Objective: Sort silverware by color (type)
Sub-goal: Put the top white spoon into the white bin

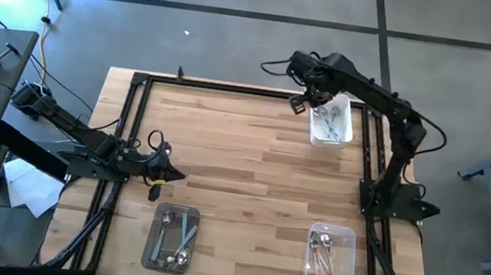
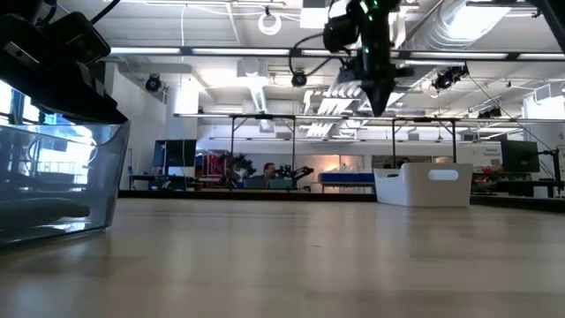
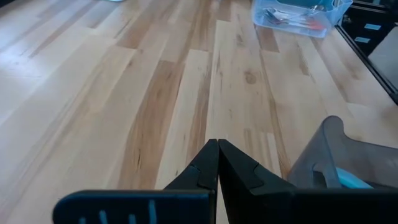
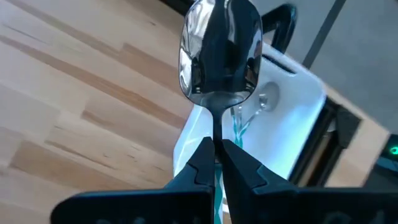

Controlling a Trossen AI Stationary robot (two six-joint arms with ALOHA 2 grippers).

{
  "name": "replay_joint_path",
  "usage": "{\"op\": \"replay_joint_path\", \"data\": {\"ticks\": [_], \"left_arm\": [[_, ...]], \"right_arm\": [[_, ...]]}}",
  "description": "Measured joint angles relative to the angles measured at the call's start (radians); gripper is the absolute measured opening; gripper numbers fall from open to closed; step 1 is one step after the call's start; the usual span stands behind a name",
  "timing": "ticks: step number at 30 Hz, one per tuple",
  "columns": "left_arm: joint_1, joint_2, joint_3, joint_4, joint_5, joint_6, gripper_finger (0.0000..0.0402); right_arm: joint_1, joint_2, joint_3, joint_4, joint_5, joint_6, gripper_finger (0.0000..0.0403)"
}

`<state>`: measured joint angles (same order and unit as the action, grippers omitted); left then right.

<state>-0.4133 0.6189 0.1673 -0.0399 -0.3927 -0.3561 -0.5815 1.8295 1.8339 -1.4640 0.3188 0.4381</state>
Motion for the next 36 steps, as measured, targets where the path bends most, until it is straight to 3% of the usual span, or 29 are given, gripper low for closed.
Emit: {"op": "replay_joint_path", "data": {"ticks": [7,13,23,27,36], "left_arm": [[0.0,0.0,0.0,-0.001,0.0,0.0,0.0],[0.001,0.0,0.0,-0.001,0.0,0.0,0.0],[0.001,0.0,0.0,0.003,-0.034,0.0,0.0],[0.001,-0.003,0.001,0.004,-0.093,0.01,0.0],[0.004,-0.005,0.024,-0.018,-0.092,0.01,0.0]], "right_arm": [[-0.139,-0.101,-0.35,0.286,-0.083,-0.067,0.0001],[-0.229,-0.116,-0.507,0.405,-0.113,-0.153,0.0001],[-0.302,-0.117,-0.574,0.557,-0.188,-0.239,0.0],[-0.315,-0.116,-0.575,0.556,-0.189,-0.246,0.0],[-0.315,-0.116,-0.575,0.553,-0.223,-0.249,0.0001]]}}
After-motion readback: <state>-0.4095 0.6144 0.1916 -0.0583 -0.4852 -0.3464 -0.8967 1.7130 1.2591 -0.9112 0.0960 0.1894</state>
